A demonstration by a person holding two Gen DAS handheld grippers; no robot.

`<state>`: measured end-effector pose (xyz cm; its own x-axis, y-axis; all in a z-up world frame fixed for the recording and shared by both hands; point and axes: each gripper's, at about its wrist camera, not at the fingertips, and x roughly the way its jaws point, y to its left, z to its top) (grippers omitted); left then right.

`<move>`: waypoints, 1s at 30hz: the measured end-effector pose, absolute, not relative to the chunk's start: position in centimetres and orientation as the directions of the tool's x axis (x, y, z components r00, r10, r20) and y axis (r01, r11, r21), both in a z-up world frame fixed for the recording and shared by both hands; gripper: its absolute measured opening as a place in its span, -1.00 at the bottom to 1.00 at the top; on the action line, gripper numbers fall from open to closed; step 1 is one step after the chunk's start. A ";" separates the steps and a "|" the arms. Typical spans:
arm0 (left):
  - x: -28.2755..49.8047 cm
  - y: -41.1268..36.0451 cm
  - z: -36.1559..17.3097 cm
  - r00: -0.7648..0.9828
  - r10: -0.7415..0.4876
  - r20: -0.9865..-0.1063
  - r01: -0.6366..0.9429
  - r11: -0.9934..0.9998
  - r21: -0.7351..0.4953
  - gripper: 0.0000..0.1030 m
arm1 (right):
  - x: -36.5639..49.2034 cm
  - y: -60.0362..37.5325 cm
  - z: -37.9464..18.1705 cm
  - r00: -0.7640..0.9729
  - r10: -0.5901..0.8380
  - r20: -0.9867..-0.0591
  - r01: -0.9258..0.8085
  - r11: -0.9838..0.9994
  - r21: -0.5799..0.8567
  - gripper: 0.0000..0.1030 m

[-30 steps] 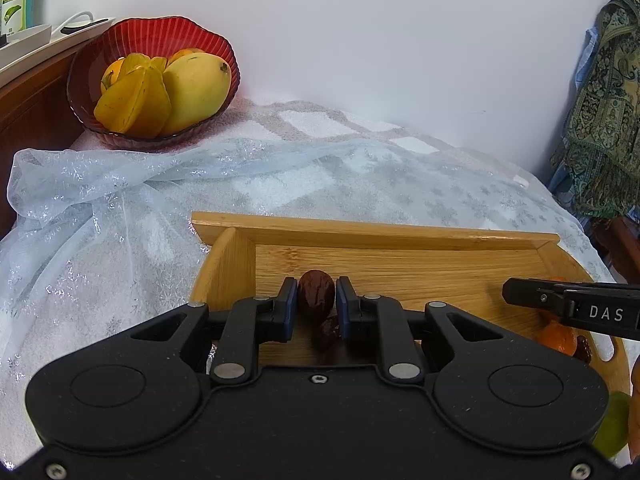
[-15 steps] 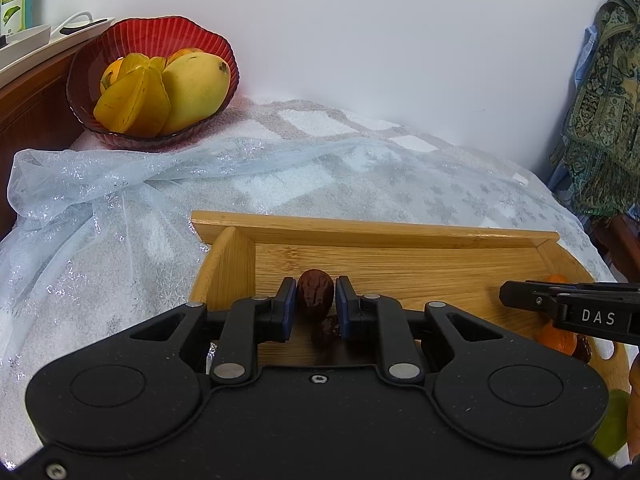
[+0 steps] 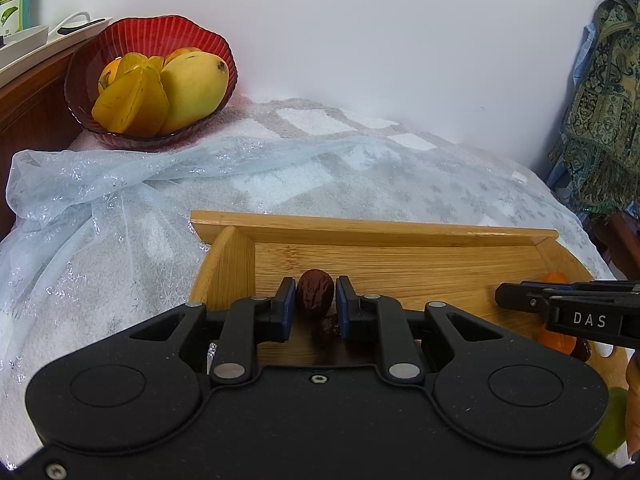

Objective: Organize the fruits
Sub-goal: 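Lower both held dates toward the tray floor beside the other fruits, then open the left tool to release its date while the right tool releases its date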

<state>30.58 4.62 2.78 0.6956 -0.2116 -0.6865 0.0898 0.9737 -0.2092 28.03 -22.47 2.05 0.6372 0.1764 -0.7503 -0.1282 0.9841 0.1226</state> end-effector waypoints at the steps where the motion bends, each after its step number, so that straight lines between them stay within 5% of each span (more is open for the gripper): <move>1: 30.6 4.7 2.8 0.695 -0.213 -0.687 0.090 0.974 -0.210 -0.63 | 28.0 -22.5 2.0 0.636 0.176 -0.751 -0.129 0.984 0.122 -0.42; 16: 30.6 4.7 2.9 0.695 -0.211 -0.688 0.090 0.974 -0.208 -0.57 | 28.3 -22.4 1.9 0.620 0.166 -0.767 -0.132 0.986 0.106 -0.37; 30: 30.5 5.0 2.9 0.692 -0.202 -0.692 0.079 0.975 -0.206 -0.40 | 28.1 -22.5 2.1 0.628 0.167 -0.760 -0.136 0.985 0.104 -0.08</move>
<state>30.52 4.96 2.92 0.6925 -0.2024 -0.6925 0.0790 0.9753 -0.2061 28.06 -22.46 2.13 0.6283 0.1673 -0.7598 -0.1362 0.9852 0.1043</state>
